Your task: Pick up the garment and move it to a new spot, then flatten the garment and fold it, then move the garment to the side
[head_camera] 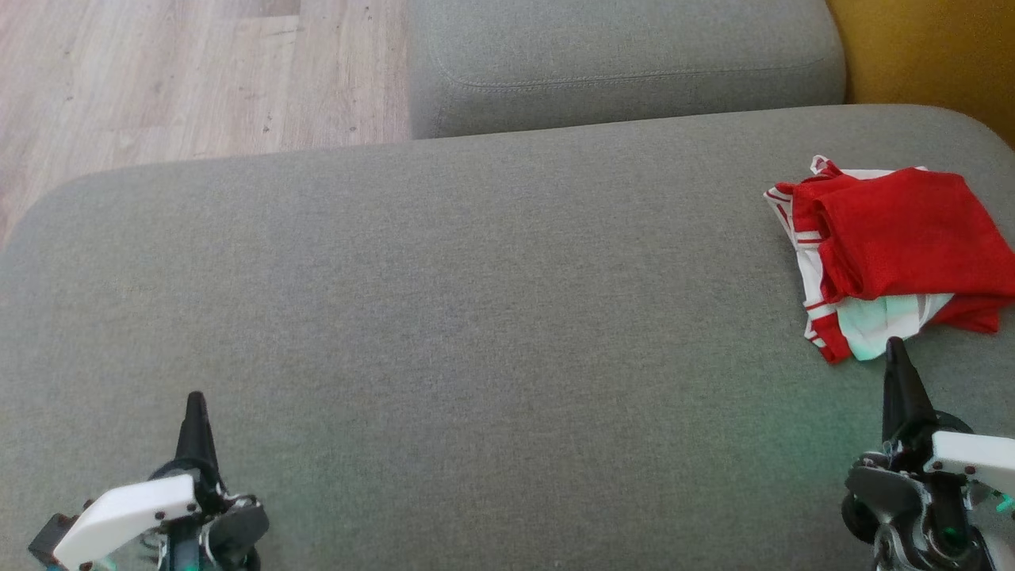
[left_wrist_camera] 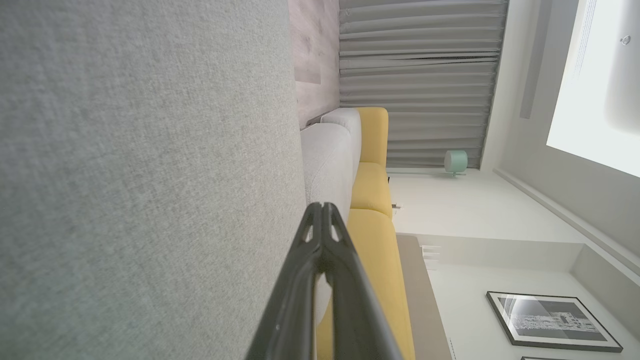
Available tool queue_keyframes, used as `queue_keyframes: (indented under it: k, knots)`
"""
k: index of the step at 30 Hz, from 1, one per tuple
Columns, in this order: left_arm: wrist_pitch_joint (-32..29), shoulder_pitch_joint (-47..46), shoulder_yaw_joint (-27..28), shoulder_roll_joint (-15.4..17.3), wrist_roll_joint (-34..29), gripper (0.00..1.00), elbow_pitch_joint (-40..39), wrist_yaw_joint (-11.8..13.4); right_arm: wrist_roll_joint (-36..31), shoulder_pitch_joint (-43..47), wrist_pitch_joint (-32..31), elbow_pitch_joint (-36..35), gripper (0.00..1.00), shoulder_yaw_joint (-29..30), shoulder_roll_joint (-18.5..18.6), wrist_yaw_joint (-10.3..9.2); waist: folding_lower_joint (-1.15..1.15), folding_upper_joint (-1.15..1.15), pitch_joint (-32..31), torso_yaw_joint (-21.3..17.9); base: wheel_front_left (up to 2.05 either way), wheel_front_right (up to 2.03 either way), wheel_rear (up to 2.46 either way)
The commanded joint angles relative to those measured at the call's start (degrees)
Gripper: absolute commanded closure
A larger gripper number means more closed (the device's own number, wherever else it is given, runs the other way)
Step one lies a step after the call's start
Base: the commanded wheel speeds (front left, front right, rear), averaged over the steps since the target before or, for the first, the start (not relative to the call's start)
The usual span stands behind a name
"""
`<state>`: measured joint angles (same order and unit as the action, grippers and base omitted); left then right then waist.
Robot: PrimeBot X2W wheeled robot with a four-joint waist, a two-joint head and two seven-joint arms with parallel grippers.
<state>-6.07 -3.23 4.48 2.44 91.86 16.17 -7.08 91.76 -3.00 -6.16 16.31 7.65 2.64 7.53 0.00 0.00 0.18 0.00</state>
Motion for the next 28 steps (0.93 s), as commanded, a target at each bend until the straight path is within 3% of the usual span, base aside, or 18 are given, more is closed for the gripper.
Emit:
queue_keyframes:
  k: [1, 28]
  knots:
    - [-0.4, -3.0, 2.0, 0.4, 0.3, 1.0, -2.1, -0.4, 0.4, -3.2, -0.3, -2.3, 1.0, -1.1, 0.2, -0.04, 0.0, 0.0, 0.0, 0.0, 0.0, 0.0, 0.0]
    - [-0.4, -3.0, 2.0, 0.4, 0.3, 1.0, -2.1, -0.4, 0.4, -3.2, -0.3, -2.3, 1.0, -1.1, 0.2, -0.04, 0.0, 0.0, 0.0, 0.0, 0.0, 0.0, 0.0]
